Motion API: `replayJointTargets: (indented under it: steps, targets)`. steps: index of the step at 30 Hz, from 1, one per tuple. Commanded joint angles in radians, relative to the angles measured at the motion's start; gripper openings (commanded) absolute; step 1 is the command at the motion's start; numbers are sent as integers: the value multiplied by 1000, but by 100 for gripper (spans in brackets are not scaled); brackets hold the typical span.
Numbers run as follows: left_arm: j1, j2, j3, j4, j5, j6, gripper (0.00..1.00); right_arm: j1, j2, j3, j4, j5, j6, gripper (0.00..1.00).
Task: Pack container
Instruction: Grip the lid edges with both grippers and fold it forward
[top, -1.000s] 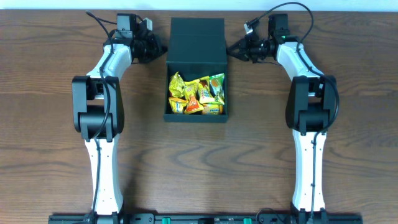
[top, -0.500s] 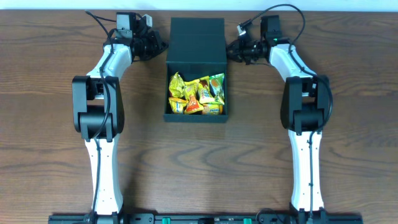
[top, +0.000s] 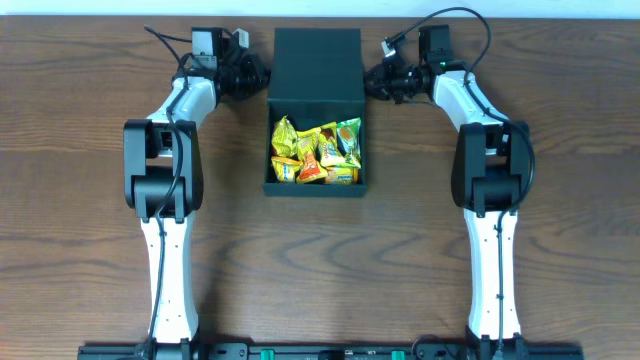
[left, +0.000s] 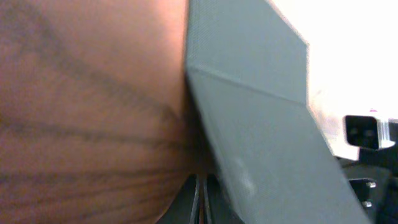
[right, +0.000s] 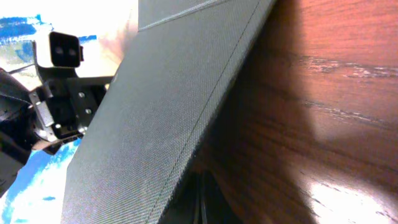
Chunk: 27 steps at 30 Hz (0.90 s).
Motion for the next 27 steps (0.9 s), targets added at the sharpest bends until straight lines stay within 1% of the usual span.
replayJointTargets:
  steps: [1, 6, 14, 19, 21, 27]
  targets:
    - [-3, 28, 19, 44, 54, -37, 6, 13, 19, 0, 32, -46, 10, 2]
    - [-1, 27, 21, 145, 117, -72, 6, 14, 19, 0, 132, -93, 44, 2]
    - [3, 27, 26, 181, 195, -68, 6, 9, 19, 0, 220, -177, 44, 2]
    - [34, 25, 27, 242, 285, -73, 6, -5, 19, 0, 260, -224, 52, 2]
    - [52, 25, 27, 290, 336, -92, 6, -13, 19, 0, 284, -259, 52, 1]
    - [64, 25, 27, 397, 431, -95, 6, -17, 19, 0, 420, -378, 62, 2]
